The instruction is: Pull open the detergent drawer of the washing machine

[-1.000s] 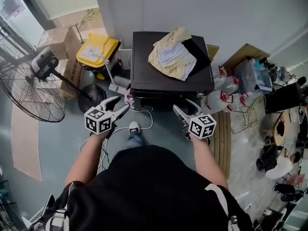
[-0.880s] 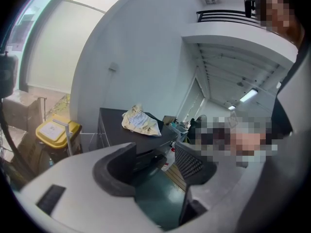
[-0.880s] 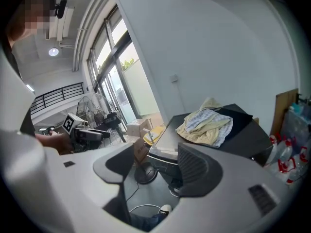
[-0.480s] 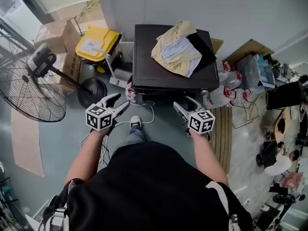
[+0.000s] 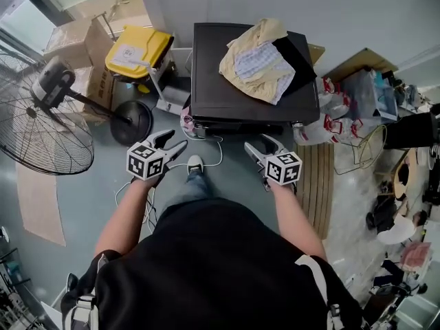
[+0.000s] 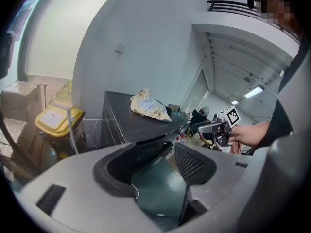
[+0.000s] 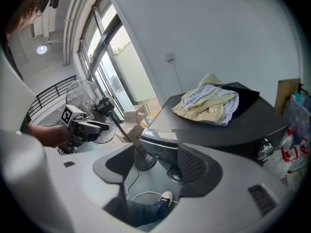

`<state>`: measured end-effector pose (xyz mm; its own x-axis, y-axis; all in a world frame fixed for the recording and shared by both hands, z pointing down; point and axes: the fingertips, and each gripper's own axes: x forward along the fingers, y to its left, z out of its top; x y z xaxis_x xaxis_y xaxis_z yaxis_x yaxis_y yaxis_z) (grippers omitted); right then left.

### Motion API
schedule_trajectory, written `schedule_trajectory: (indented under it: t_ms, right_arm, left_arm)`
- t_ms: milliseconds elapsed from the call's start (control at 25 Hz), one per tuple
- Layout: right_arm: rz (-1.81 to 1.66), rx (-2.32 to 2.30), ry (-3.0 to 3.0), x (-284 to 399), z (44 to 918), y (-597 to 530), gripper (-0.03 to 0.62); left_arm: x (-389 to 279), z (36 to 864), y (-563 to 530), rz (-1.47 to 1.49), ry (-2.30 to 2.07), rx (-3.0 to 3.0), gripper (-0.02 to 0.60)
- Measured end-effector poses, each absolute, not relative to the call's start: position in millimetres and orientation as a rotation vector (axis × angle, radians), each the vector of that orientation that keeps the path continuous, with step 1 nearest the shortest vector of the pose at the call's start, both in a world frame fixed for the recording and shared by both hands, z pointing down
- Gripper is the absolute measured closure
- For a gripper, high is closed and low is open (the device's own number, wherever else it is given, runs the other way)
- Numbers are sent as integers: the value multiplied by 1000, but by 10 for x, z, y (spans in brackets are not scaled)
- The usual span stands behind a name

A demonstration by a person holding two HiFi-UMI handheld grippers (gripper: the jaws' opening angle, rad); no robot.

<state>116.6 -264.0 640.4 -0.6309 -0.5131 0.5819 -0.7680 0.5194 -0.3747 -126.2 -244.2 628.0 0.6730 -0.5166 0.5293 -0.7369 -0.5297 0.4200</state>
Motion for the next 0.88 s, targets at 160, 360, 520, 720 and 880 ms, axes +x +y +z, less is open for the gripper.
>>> schedule_trajectory:
  t_ms: [160, 360, 520, 720, 880]
  right_arm:
    - [889, 1034, -2342, 1113, 6570, -2701, 312]
    - [906, 1019, -2312, 1076, 6776, -2778, 313]
    - [929, 1002, -2291, 1020, 6920, -2811, 315]
    - [953, 996, -2261, 1000, 7118, -2844, 321]
    - [970, 1005, -2238, 1013, 7260, -2896, 326]
  left_arm:
    - [-1252, 6478, -2516, 502, -937, 2242, 339]
    - [-1215, 6686, -2581, 534, -908, 2225, 339]
    - [-1177, 6785, -2648, 543, -887, 2221, 339]
    - [-1134, 6955, -2730, 551, -868, 2212, 341]
    - [-1097, 7136, -2748, 586, -840, 2202, 341]
